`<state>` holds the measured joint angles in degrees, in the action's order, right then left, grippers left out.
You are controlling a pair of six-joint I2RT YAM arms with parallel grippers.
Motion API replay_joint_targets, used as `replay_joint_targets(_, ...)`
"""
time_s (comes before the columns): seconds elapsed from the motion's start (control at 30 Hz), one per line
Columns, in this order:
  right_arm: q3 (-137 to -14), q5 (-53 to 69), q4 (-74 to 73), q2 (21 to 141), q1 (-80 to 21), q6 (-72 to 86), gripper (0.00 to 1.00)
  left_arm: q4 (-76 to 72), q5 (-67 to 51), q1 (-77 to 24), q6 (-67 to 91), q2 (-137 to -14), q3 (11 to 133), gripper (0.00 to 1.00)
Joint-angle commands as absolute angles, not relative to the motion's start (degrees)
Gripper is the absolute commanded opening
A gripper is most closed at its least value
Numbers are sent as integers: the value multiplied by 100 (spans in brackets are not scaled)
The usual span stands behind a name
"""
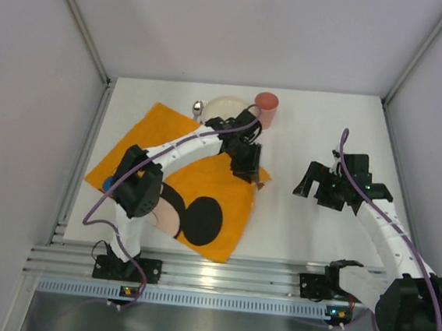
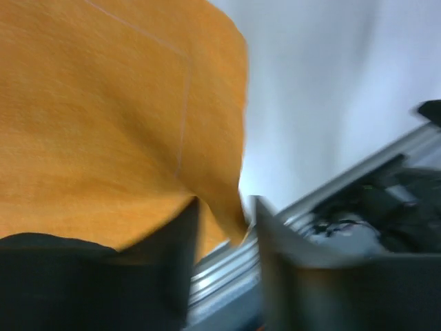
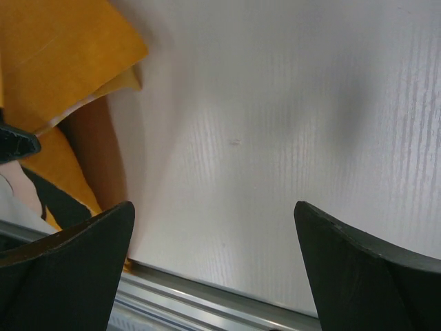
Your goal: Set the dinner table for one person
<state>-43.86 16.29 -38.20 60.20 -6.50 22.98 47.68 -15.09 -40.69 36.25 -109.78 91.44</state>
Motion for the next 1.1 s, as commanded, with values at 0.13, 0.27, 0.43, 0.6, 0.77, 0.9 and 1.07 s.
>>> replay_joint_targets(0.13, -4517, 1652, -3946, 6143, -536, 2250, 100, 4508, -2744, -4702, 4368, -12462, 11766, 98)
replay_joint_targets(0.27, -4667, 1994, -3815, 6135, -536, 2408, 100, 4466, -2286, -4247, 4500, -11755, 11806, 98)
replay_joint_targets(0.43, -4623, 2381, -3411, 6511, -536, 2566, 100, 4499, -1444, -3341, 4238, -10498, 10777, 98)
replay_joint_targets(0.6, -4938, 2969, -2708, 7485, -545, 2724, 100, 4834, -152, -2094, 3604, -9486, 9090, 98)
replay_joint_targets(0.77, -5422, 3788, -1715, 8172, -975, 3190, 84, 4782, 606, -1346, 2954, -9150, 7780, 99)
replay_joint_targets(0.9, -5923, 3990, -1538, 9032, -1476, 3375, 46, 4316, 493, -967, 2848, -9184, 6989, 99)
replay_joint_targets(1.07, -6143, 3718, -1731, 9763, -1995, 3243, 0, 4280, 580, -888, 2865, -9562, 6645, 98)
